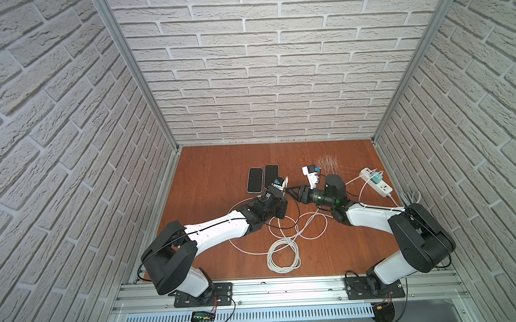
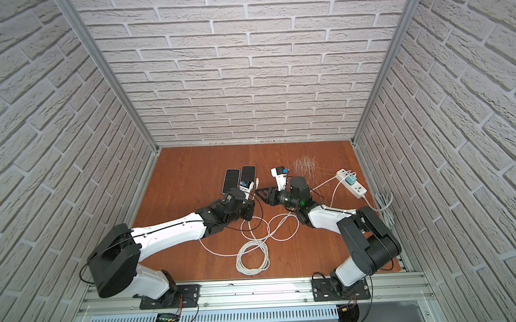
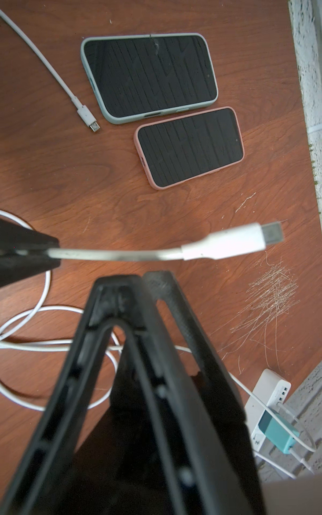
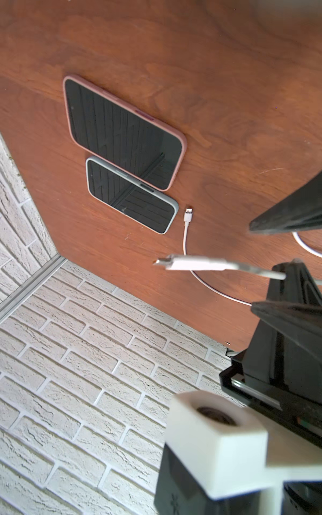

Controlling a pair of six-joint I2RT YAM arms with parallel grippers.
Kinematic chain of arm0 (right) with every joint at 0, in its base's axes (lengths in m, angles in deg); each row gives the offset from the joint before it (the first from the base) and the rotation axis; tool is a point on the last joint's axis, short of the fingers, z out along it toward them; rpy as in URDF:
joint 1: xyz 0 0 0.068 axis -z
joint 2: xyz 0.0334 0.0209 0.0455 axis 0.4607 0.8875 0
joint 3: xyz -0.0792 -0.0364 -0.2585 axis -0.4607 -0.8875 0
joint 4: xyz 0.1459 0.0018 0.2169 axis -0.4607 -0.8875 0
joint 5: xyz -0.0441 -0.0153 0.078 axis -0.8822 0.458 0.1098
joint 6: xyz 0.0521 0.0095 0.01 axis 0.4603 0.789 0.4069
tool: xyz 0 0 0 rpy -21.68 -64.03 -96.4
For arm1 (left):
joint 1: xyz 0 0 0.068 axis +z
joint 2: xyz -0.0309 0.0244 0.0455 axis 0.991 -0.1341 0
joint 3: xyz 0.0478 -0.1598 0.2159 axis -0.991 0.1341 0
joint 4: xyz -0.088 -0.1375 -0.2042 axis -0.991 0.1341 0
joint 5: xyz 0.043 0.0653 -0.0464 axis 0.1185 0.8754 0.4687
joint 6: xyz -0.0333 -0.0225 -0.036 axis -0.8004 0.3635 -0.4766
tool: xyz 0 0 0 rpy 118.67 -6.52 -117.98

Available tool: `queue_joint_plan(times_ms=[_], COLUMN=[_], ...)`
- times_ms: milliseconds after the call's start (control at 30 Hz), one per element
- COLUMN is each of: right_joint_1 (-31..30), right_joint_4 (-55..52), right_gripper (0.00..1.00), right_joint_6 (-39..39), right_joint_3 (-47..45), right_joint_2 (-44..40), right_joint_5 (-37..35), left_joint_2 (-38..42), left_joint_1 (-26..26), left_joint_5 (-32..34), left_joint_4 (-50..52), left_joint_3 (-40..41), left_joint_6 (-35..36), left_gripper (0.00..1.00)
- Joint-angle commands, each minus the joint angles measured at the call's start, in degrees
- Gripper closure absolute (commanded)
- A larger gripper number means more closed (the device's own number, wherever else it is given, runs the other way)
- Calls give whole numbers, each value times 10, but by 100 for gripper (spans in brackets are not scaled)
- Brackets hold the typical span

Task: Plug the charging cable into the phone
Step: Pick up the charging cable from the center of the board.

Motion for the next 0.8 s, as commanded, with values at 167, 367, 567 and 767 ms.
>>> queue_joint_plan(times_ms=[167,367,567,767], right_joint_1=[-5,-5,-5,-4], right_joint_4=[47,47,48,47], right_gripper=[67,75,72,75], right_joint_6=[2,1,-2,-5], right_joint_3=[31,34,37,46], right_joint_2=[24,26,27,29], right_joint_5=[9,11,8,5], left_joint_2=[28,30,29,28], left_joint_1=[-3,-3,-2,-2], left_joint_5=[-1,-1,-3,-5], left_joint_4=[-38,-40,-42,-42], left_joint_3=[19,22,24,25], left_joint_6=[1,1,1,0], left_gripper=[100,100,100,100])
